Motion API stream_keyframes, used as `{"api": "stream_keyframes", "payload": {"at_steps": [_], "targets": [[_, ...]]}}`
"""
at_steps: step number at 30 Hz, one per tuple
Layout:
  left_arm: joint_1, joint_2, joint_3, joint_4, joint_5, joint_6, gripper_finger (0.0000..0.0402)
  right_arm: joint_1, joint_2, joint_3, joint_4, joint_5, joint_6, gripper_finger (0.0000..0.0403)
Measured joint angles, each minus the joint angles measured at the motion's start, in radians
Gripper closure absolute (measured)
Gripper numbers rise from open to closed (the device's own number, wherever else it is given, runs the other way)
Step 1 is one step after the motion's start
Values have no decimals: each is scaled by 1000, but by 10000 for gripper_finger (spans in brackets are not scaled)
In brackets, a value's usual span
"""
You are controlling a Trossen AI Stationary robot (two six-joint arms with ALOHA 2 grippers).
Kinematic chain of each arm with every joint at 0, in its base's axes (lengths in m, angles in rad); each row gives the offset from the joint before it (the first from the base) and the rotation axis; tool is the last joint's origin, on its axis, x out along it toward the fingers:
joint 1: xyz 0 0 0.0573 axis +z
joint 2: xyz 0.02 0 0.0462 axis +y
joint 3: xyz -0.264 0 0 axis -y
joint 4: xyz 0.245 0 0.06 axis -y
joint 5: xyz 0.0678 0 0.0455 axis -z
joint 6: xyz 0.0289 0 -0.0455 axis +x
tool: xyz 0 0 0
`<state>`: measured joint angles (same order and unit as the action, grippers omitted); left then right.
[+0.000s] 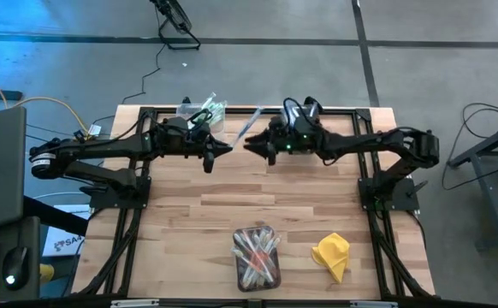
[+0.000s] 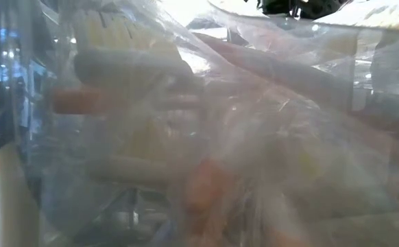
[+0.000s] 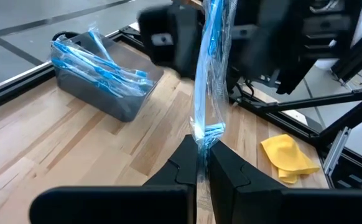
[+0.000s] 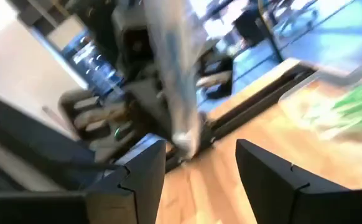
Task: Pick & Place Toothbrushes
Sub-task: Put the blue toothbrush into the top black bin
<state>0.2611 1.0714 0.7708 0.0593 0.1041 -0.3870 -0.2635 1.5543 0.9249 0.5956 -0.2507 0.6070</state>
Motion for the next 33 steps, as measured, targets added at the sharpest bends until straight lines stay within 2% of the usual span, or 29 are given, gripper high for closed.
{"api": "stream_keyframes", "payload": {"at_steps": [2, 7, 17, 21, 29, 33], "targets": [[0, 0, 0, 0, 2, -2, 394, -7, 0, 0, 35, 15, -1, 213], [0, 0, 1, 1, 10, -3, 394, -27, 0, 0, 178, -40, -8, 210], [0, -1, 2, -2, 17, -3, 394, -33, 0, 0, 317, 106, -111, 219], [0, -1, 2, -2, 17, -3, 394, -33, 0, 0, 314, 119, -114, 255], [0, -1, 2, -2, 14, -3, 394, -33, 0, 0, 314, 115, -114, 376], [1, 0, 2, -2, 14, -3, 394, -32, 0, 0, 312, 115, -113, 384]]}}
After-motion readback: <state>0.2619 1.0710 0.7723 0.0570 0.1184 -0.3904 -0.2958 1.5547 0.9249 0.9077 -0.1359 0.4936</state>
